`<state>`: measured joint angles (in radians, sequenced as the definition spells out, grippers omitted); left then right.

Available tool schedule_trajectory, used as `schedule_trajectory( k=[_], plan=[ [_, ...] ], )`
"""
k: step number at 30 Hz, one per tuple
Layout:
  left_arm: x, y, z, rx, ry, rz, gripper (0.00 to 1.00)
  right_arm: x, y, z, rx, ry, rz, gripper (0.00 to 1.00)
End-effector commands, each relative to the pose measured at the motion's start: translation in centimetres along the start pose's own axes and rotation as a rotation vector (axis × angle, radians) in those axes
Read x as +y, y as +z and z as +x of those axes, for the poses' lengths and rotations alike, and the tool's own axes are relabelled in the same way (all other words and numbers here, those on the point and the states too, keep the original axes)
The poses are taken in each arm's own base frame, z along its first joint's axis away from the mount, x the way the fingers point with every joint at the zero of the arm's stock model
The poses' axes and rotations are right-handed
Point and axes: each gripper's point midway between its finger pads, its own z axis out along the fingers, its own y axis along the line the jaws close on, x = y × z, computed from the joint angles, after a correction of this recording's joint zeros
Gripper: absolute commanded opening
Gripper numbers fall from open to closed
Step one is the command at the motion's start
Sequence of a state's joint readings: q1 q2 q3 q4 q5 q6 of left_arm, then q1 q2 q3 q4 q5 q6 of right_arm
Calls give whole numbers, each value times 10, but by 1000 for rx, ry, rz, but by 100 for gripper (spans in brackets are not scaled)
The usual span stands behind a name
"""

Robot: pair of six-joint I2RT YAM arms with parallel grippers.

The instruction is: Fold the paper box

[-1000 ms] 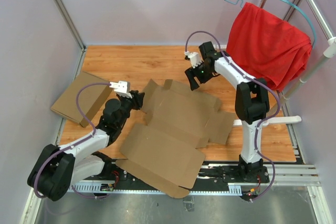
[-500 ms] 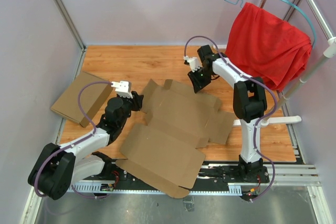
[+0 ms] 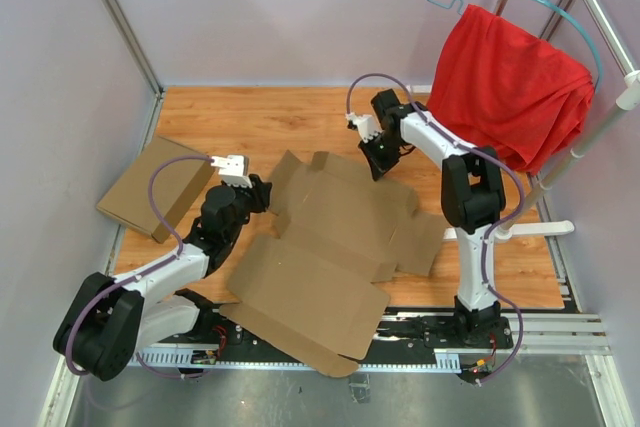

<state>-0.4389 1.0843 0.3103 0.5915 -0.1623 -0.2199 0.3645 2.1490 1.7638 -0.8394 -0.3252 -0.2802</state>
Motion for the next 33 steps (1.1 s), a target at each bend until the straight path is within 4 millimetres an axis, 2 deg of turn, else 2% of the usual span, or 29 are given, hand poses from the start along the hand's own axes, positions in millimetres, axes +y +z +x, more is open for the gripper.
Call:
schedule_trajectory(
  k=[1,3,7,12,16,19,23,27,29,33],
  plan=[
    [11,5,-4,13,-60,-76,40,-9,-9,-2,33,-68,179,1],
    [12,8,-6,26,-71,-87,40,-14,-27,-14,-19,-131,292,1],
    [9,10,-11,17,-77,-78,42,-13,-73,-53,-239,-294,473,1],
    [19,1,-26,-62,-91,-126,47,4,-117,-106,-611,-665,705,1],
    [24,-12,-33,-146,-111,-132,48,7,-144,-136,-742,-842,874,1],
    [26,-18,-42,-234,-136,-122,48,8,-154,-154,-796,-988,1044,1],
    [29,-16,-42,-276,-140,-127,50,15,-168,-169,-858,-1185,1383,1],
    [36,-8,-39,-290,-123,-166,52,21,-185,-173,-900,-1249,1639,1],
    [39,-6,-42,-317,-110,-179,52,26,-190,-169,-914,-1267,1691,1],
    [42,-4,-54,-370,-86,-202,52,33,-196,-163,-933,-1234,1685,1]
  ],
)
